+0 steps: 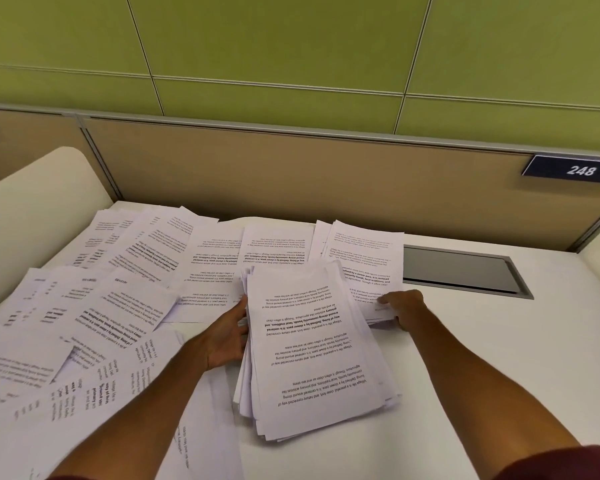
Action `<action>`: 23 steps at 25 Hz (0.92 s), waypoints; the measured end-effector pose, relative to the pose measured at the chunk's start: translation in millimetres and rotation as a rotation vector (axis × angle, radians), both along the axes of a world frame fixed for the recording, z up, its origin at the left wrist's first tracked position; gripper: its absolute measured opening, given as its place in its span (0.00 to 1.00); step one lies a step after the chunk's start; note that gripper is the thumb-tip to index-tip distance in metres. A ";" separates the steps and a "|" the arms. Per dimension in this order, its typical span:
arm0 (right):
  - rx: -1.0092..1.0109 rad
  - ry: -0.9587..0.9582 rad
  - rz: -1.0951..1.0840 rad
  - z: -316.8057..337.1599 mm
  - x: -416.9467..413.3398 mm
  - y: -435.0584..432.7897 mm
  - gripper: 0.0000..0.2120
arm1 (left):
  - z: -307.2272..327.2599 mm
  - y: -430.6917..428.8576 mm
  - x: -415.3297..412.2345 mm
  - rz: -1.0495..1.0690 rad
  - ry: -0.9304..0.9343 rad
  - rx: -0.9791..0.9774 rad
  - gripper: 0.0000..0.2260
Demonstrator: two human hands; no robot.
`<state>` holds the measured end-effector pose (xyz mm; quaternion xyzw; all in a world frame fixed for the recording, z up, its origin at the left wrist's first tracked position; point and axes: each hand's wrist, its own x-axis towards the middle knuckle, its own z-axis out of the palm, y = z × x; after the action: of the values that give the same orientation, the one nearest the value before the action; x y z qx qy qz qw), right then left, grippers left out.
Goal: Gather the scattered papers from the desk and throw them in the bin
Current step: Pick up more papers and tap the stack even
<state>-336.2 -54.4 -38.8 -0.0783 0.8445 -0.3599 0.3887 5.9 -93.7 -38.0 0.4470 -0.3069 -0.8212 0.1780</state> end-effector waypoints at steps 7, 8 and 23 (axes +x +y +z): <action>-0.003 0.045 0.039 3.8 15.4 -4.3 0.26 | -9.4 0.7 -1.5 0.056 -0.025 -0.013 0.39; -0.041 0.012 0.007 3.5 17.1 -5.9 0.27 | -13.9 -1.2 -1.3 0.068 -0.002 -0.001 0.39; -0.819 0.181 -0.198 37.0 -67.1 78.7 0.15 | -9.9 1.7 -16.0 0.074 0.019 -0.038 0.31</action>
<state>-403.3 24.3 -1.8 -0.1760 0.6659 -0.6928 0.2136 -10.2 -92.0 -47.9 0.4469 -0.3040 -0.8122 0.2194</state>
